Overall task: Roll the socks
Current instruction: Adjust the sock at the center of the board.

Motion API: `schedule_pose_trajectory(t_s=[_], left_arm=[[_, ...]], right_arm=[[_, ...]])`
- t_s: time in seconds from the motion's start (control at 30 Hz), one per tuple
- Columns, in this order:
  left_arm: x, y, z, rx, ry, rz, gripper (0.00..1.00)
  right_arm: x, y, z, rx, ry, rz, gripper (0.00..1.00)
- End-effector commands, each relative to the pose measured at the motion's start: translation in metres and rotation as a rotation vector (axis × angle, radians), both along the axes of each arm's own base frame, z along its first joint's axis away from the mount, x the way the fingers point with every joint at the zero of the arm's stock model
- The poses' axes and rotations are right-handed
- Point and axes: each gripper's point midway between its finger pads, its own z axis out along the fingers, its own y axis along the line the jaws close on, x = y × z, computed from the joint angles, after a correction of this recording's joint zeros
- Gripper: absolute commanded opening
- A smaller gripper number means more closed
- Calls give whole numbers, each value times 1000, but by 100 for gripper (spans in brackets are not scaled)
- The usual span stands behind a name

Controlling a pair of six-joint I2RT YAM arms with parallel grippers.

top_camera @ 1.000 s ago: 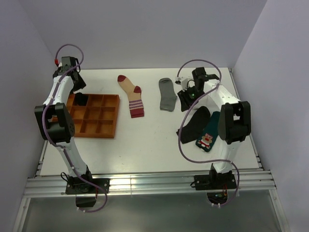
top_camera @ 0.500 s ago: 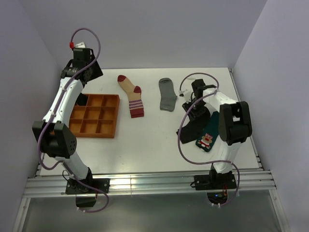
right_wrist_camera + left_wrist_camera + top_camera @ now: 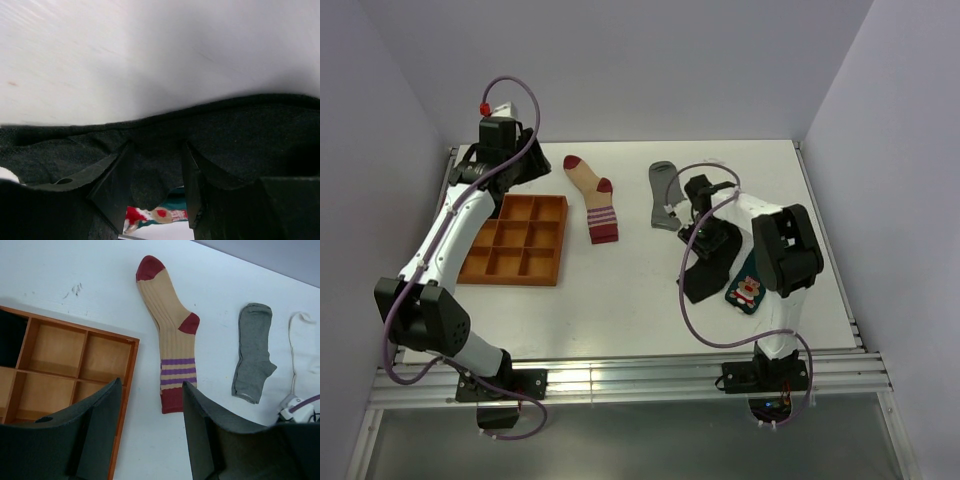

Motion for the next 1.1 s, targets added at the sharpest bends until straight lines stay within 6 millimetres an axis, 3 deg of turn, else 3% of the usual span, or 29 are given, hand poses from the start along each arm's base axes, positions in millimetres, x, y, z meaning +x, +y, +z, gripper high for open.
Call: schedule_pose_trajectory(t_s=[0.0,0.13,0.27,0.47,0.6,0.7,0.73,0.8,0.93,1.0,1.07], left_arm=[[-6,-3,35,-42,-103,-15,57],[-12,-4,34,-56,-103,-23,56],[-16,-8,27,-70,-92,-33,56],[-21,-20,19,-74,-81,-49,56],[-21,-31,13,-96,-69,-75,56],[-20,-37,7,-94,-58,-87,56],[-20,-38,6,-93,-56,-91,56],[-19,-41,3,-92,-53,-97,56],[-16,-43,8,-93,-68,-100,56],[-13,-44,10,-95,-76,-101,56],[-11,-45,16,-101,-90,-105,56]], right_arm=[[-3,32,-9,18,42,53,50],[5,75,-4,34,31,140,50],[30,110,2,58,-10,211,50],[54,145,8,88,-49,329,50],[68,146,7,79,-107,384,52],[63,139,12,83,-150,440,53],[64,139,28,95,-202,450,54],[56,136,31,110,-223,453,56],[44,140,72,191,-281,402,57],[41,141,82,214,-311,374,57],[25,142,87,238,-307,352,57]])
